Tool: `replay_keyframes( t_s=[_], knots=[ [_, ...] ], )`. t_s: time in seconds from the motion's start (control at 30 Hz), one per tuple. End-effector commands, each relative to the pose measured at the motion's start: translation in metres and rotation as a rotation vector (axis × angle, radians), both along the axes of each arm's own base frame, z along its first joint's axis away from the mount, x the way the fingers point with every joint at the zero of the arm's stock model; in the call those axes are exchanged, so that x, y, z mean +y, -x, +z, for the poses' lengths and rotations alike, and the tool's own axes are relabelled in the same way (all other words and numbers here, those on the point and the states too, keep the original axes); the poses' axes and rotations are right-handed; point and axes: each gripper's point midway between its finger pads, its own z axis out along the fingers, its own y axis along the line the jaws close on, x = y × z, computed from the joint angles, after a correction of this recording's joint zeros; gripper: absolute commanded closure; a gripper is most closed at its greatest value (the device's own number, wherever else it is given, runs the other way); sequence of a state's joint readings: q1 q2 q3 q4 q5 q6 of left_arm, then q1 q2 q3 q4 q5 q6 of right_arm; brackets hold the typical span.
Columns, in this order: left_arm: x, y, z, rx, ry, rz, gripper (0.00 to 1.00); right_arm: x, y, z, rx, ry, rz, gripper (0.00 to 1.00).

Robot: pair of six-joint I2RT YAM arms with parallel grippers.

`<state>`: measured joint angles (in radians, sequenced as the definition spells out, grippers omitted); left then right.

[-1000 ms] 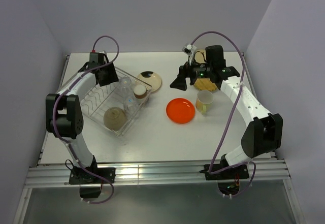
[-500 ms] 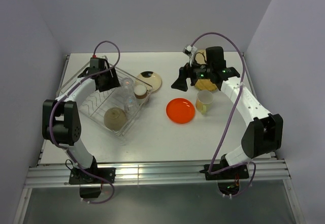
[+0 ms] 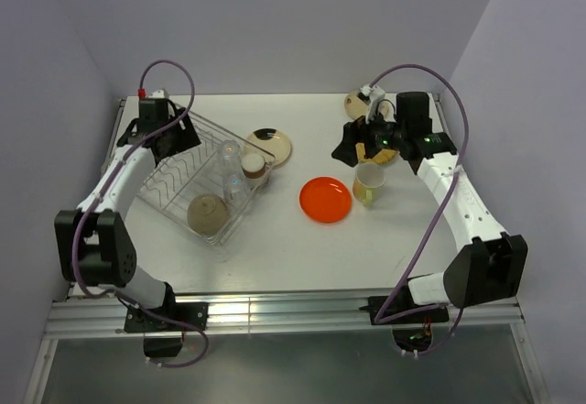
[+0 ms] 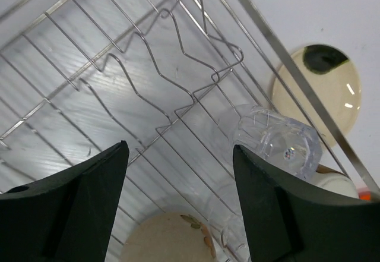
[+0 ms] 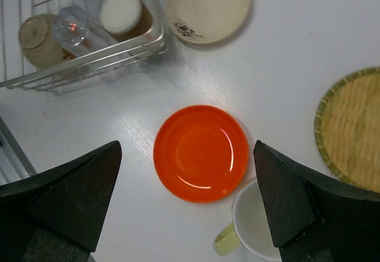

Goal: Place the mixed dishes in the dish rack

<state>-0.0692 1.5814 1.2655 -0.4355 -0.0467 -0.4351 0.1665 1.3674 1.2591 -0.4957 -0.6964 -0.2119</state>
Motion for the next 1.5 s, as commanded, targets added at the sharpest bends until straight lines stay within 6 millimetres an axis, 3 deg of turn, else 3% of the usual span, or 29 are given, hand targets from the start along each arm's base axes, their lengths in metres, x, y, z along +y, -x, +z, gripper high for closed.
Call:
replay_keyframes(
  t_s=[0.0, 0.03, 0.1, 0.13, 0.23, 0.37, 0.43, 0.5, 0.7, 0.87, 1.03, 1.13, 1.33, 1.47],
  knots=[
    [0.014, 0.017, 0.043, -0.122, -0.048, 0.021, 0.22, -0.028, 0.001, 0.005, 0.005, 0.012, -0.150, 0.00],
    [0.013, 0.023, 0.066, -0.191, -0.038, 0.014, 0.20, -0.041, -0.003, 0.003, 0.024, 0.016, -0.226, 0.00],
    [0.008, 0.036, 0.073, -0.232, -0.012, -0.007, 0.17, -0.056, -0.003, 0.001, 0.034, 0.022, -0.321, 0.00],
    [-0.001, 0.045, 0.098, -0.318, 0.027, -0.044, 0.14, -0.070, -0.005, -0.001, 0.049, 0.022, -0.397, 0.00],
    [-0.025, 0.069, 0.120, -0.432, 0.153, -0.127, 0.03, -0.094, -0.002, -0.007, 0.075, 0.007, -0.538, 0.00],
    [-0.046, 0.097, 0.127, -0.503, 0.307, -0.188, 0.01, -0.135, 0.002, -0.022, 0.096, 0.079, -0.650, 0.00],
    [-0.053, 0.113, 0.124, -0.521, 0.379, -0.200, 0.01, -0.143, 0.008, -0.031, 0.113, 0.130, -0.613, 0.00],
    [-0.063, 0.126, 0.128, -0.552, 0.443, -0.239, 0.01, -0.144, 0.015, -0.044, 0.167, 0.171, -0.562, 0.00],
    [-0.071, 0.151, 0.128, -0.566, 0.499, -0.277, 0.01, -0.136, 0.021, -0.067, 0.116, 0.352, -0.219, 0.09],
    [-0.075, 0.165, 0.123, -0.551, 0.511, -0.311, 0.01, -0.132, -0.001, -0.086, 0.153, 0.413, -0.136, 0.18],
    [-0.078, 0.176, 0.126, -0.557, 0.518, -0.337, 0.01, -0.127, -0.023, -0.093, 0.118, 0.511, -0.084, 0.20],
    [-0.076, 0.182, 0.132, -0.575, 0.513, -0.329, 0.01, -0.119, -0.027, -0.109, 0.146, 0.577, -0.038, 0.27],
    [-0.075, 0.192, 0.138, -0.598, 0.526, -0.321, 0.01, -0.130, -0.037, -0.129, 0.153, 0.687, -0.022, 0.31],
    [-0.078, 0.194, 0.136, -0.587, 0.555, -0.322, 0.01, -0.132, -0.044, -0.142, 0.182, 0.735, 0.032, 0.49]
  ],
)
